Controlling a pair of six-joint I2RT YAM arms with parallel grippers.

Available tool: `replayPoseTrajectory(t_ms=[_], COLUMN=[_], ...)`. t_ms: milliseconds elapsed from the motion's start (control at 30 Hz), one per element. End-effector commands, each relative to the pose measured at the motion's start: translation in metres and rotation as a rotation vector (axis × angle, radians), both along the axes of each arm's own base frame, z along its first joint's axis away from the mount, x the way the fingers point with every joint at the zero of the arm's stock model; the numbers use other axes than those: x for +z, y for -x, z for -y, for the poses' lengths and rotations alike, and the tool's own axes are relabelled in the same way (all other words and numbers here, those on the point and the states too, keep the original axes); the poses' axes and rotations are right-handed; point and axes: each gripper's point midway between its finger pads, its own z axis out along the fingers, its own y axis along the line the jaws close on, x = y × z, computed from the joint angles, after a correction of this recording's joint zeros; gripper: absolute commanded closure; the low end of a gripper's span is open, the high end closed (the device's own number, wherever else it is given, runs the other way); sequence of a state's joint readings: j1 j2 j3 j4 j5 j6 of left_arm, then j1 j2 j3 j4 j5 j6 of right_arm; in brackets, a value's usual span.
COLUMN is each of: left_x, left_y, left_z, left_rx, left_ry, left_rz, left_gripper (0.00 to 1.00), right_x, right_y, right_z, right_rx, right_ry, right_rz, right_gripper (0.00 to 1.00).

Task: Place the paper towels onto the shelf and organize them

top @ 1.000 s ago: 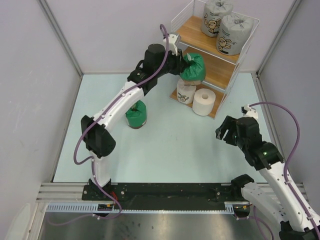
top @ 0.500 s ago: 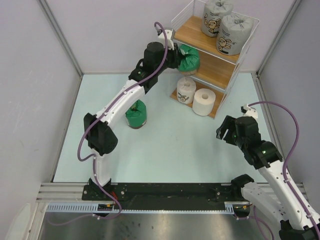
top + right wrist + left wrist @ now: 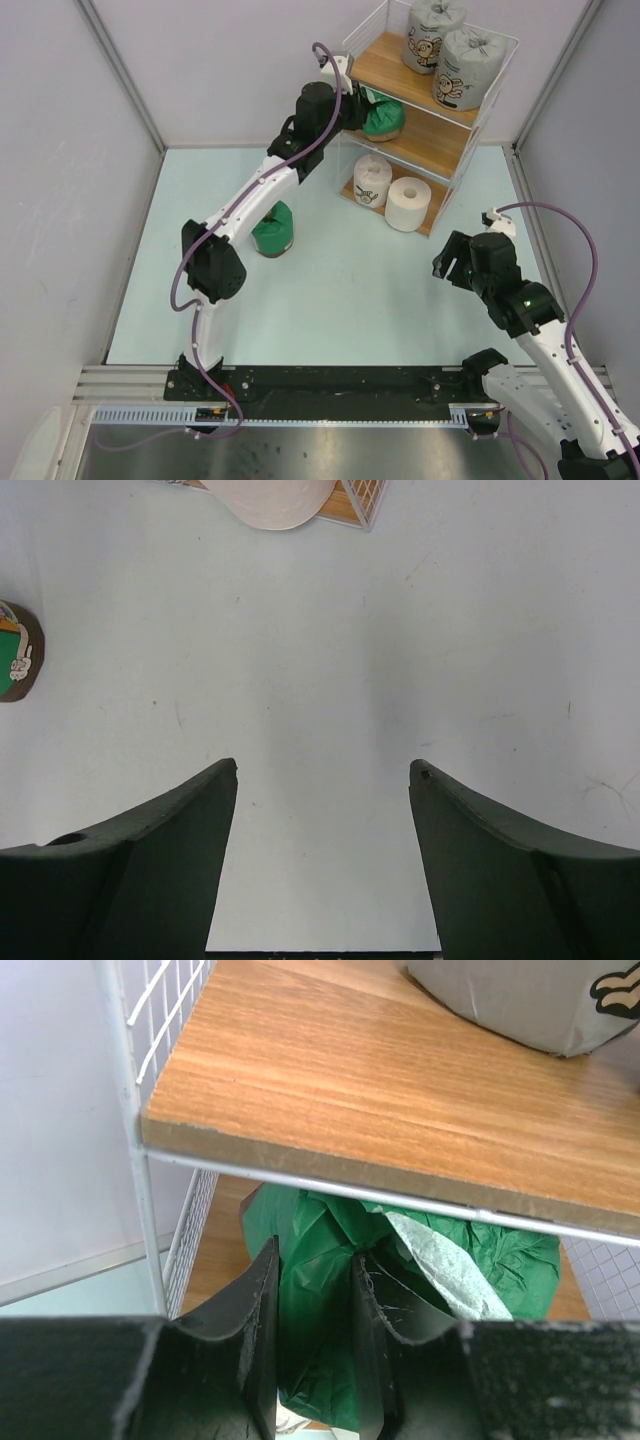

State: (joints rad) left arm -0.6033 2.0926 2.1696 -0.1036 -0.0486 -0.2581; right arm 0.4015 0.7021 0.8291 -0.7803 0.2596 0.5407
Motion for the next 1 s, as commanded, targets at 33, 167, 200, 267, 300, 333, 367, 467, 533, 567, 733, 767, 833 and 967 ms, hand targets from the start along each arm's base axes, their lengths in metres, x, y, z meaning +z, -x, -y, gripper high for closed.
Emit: replayPoseTrajectory(t_ms=[33, 167, 200, 267, 300, 333, 367, 467, 533, 567, 733, 767, 833, 967], left_x=[0.046, 0.037, 0.037, 0.034, 0.034, 0.034, 0.033, 0.033, 0.034, 0.034, 0.03, 0.027, 0.023, 0.013], left_y=[0.0, -0.002, -0.002, -0.001, 0.0, 0.001, 0.001, 0.006, 0.008, 0.011, 0.016, 0.016, 0.014, 0.013], left_z=[0.001, 0.005, 0.005, 0.007, 0.008, 0.008, 0.008, 0.012, 0.014, 0.016, 0.02, 0.021, 0.02, 0.02], left_rx=[-0.007, -0.017, -0.02, -0.034, -0.039, -0.039, -0.039, -0.078, -0.092, -0.109, -0.141, -0.141, -0.135, -0.131], left_ry=[0.104, 0.099, 0.099, 0.096, 0.098, 0.099, 0.098, 0.096, 0.1, 0.104, 0.11, 0.107, 0.102, 0.084], left_rz=[0.096, 0.078, 0.078, 0.072, 0.067, 0.066, 0.061, 0.058, 0.055, 0.049, 0.025, 0.022, 0.016, 0.001], left_gripper=[1.0, 0.95, 0.94, 0.92, 0.92, 0.92, 0.92, 0.92, 0.92, 0.92, 0.92, 0.91, 0.77, 0.48], right_x=[0.019, 0.019, 0.019, 0.02, 0.019, 0.019, 0.019, 0.017, 0.018, 0.017, 0.016, 0.016, 0.018, 0.018], right_y=[-0.006, -0.006, -0.006, -0.006, -0.006, -0.006, -0.006, -0.006, -0.006, -0.007, -0.007, -0.007, -0.007, -0.007], right_z=[0.003, 0.003, 0.004, 0.004, 0.004, 0.004, 0.004, 0.004, 0.004, 0.004, 0.003, 0.003, 0.003, 0.004], right_rx=[-0.017, -0.016, -0.019, -0.02, -0.022, -0.023, -0.023, -0.024, -0.022, -0.022, -0.023, -0.023, -0.022, -0.025], right_ry=[0.001, 0.0, 0.002, -0.001, 0.001, 0.002, 0.002, 0.003, 0.002, 0.003, 0.001, 0.001, 0.001, 0.001], right_rz=[0.057, 0.056, 0.054, 0.057, 0.056, 0.055, 0.056, 0.049, 0.05, 0.049, 0.044, 0.044, 0.048, 0.049], right_gripper=[0.25, 0.25, 0.25, 0.26, 0.26, 0.25, 0.25, 0.25, 0.25, 0.25, 0.25, 0.25, 0.25, 0.25])
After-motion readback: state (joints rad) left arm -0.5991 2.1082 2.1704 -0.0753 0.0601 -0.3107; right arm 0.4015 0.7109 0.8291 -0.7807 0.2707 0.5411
